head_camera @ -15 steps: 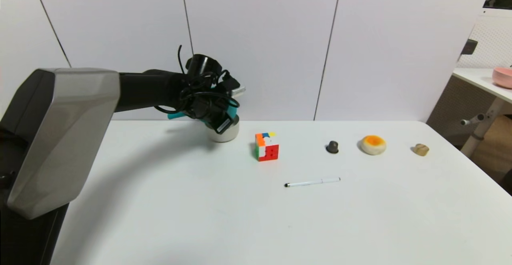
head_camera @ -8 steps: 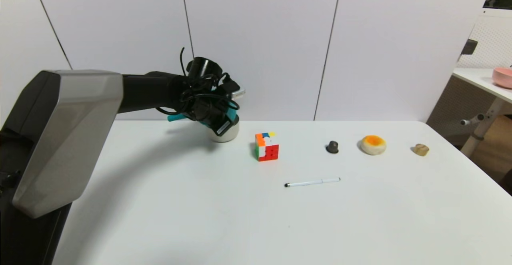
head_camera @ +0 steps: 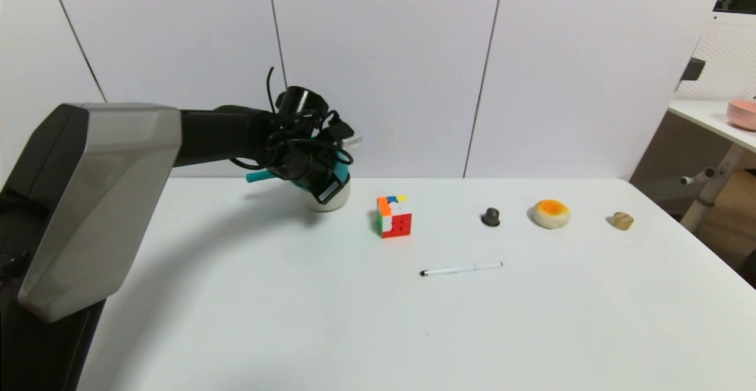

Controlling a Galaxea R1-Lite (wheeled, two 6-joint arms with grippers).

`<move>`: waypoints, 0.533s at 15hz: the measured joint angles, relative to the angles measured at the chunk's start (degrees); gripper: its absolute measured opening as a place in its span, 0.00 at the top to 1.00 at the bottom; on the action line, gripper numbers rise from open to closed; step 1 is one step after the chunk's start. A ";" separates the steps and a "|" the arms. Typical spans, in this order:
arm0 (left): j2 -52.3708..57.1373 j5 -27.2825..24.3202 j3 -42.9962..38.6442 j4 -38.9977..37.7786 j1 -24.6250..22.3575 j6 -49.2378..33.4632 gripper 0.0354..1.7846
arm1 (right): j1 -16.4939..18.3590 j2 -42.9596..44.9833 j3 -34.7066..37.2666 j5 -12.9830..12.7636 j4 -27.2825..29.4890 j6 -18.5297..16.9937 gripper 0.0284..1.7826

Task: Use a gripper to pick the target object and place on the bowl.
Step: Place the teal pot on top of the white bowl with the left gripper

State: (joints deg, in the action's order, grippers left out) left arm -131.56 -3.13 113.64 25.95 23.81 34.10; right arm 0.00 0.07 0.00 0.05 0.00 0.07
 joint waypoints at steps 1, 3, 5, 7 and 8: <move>0.09 0.00 0.00 0.59 0.00 -0.01 0.95 | 0.00 0.00 0.00 -0.05 0.00 -0.02 0.02; 0.26 -0.02 0.00 1.99 0.00 0.00 0.95 | 0.00 0.00 0.00 -0.02 0.00 0.00 0.02; 0.46 0.02 0.00 2.51 0.00 0.13 0.95 | 0.00 0.00 0.00 -0.02 0.00 0.00 0.02; 0.66 0.11 0.02 2.54 -0.06 0.18 0.95 | 0.00 0.00 0.00 0.00 0.00 0.00 0.02; 0.74 0.13 0.02 2.51 -0.09 0.18 0.95 | 0.00 0.00 0.00 -0.02 0.00 0.00 0.02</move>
State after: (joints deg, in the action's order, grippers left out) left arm -130.82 -3.00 113.67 28.47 23.72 34.28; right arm 0.00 0.07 0.00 0.02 0.00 0.07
